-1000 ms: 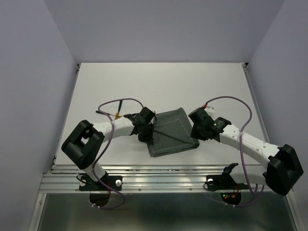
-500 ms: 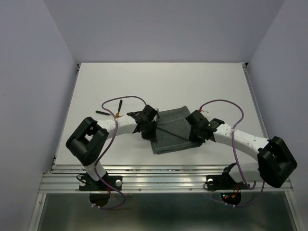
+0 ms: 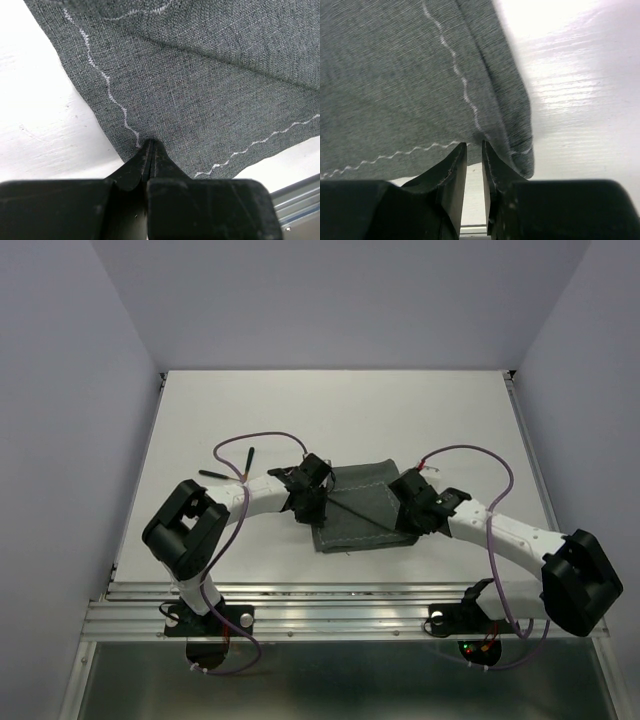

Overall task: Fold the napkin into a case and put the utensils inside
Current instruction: Smooth out the top corner of the smaller-rectangle-folded napkin at the center of the board.

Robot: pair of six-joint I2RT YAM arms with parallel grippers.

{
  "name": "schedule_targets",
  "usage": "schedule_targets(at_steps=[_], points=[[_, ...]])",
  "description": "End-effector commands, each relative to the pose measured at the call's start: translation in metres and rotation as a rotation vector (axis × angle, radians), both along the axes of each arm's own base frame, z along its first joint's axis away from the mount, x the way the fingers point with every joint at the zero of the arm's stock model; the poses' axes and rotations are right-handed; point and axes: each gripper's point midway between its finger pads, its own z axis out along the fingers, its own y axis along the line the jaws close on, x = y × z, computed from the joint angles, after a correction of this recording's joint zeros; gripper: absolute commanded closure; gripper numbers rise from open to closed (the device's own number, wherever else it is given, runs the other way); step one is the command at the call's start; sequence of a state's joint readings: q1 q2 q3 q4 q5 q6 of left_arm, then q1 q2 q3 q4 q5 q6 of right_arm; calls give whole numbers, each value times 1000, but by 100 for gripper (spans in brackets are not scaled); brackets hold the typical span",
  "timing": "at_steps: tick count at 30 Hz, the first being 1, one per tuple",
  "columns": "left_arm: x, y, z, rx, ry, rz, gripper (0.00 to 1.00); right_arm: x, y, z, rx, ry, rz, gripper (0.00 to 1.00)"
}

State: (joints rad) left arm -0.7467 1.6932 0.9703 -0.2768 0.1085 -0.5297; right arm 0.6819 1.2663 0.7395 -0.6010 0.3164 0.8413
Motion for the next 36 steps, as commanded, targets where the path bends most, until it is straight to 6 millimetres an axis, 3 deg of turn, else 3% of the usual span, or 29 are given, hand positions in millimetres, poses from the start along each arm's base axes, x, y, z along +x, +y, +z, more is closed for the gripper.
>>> schedule_targets(at_steps=[1,3,7,12,16,21,24,26,27,36], points=[[2,16,10,73,-32,1,97,6,-22,-10,-117,4,-41,75],[4,16,18,66,-47,4,97,8,-36,-19,-160,23,-82,75],[7,17,32,59,-71,9,96,13,-23,-17,-124,36,-50,76],[14,13,51,44,-105,14,93,18,-6,9,-26,-8,3,76],[26,10,62,44,-147,35,87,25,-2,35,14,-83,12,75],[50,9,70,46,-166,97,71,30,-7,38,-24,-89,-6,74],[61,2,78,20,-185,106,56,33,-13,38,-44,-94,-29,71],[67,0,78,14,-183,117,45,39,-21,39,-49,-99,-57,68],[69,0,76,17,-179,119,44,43,-24,40,-51,-100,-62,67],[89,11,57,18,-165,152,49,62,-28,44,-43,-93,-52,65]])
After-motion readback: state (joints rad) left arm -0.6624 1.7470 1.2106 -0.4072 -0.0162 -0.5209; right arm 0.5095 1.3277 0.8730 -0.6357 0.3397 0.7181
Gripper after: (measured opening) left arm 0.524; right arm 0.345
